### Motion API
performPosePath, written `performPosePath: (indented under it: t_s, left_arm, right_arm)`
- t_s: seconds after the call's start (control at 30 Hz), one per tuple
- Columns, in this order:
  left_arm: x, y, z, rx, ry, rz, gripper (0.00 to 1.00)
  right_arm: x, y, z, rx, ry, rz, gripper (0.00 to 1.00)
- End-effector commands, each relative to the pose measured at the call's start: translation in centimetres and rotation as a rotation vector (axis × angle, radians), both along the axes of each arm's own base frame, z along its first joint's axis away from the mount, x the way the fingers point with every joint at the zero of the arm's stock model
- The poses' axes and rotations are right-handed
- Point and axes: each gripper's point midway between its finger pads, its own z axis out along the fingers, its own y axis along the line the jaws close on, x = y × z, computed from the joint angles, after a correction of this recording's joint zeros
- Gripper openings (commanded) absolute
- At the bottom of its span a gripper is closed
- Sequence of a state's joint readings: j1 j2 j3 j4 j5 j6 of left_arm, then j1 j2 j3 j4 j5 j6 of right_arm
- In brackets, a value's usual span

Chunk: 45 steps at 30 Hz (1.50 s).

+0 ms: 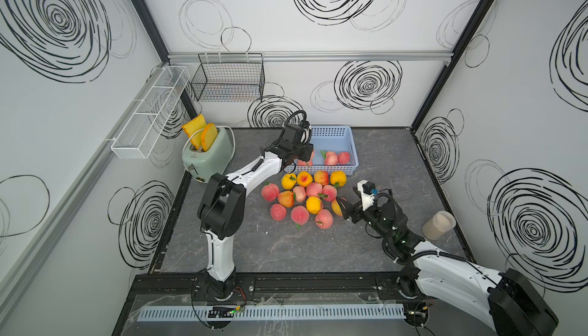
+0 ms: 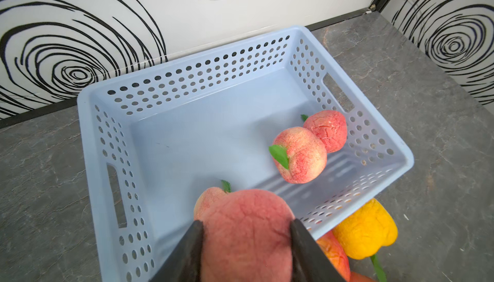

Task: Put the peaches into the basket
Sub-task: Place the peach in the basket.

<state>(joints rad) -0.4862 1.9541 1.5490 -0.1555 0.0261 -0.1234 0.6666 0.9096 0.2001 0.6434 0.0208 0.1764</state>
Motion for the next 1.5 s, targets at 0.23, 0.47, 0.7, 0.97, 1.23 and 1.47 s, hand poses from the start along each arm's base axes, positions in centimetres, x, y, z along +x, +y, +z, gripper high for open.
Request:
performPosePath:
  t_s: [0.23,0.47,0.7,0.97,1.23,1.47]
  left_arm:
    - [1.8,-0.9,-2.3,0.012,-0.023,0.007,0.51]
    - [1.9,-1.0,-3.2,0.017,-0.013,0.002,0.57]
    - [1.6,-0.9,-2.3,0.002,-0.031,-0.001,0.75]
    - [0.7,-1.1,0.0,-0.04,-0.063,-0.023,0.85]
    - [-0.8,-0.9,3.6,-0.101,-0.108,-0.064,0.95]
    - [-2.8,0.4,7.0,-0.146,-0.151,-0.095,0.99]
  right_arm:
    - [-0.1,-0.1,0.9,0.033,-0.029,-0.008,0.86]
    - [0.0,-0.2,0.8,0.031,-0.025,-0.015,0.87]
    - [0.0,-0.2,0.7,0.028,-0.022,-0.017,0.87]
    - [0.1,-0.3,0.6,0.024,-0.021,-0.022,0.87]
    - [0.2,-0.4,0.5,0.016,-0.019,-0.031,0.88]
    - [0.3,-0.6,-0.1,0.002,-0.008,-0.048,0.89]
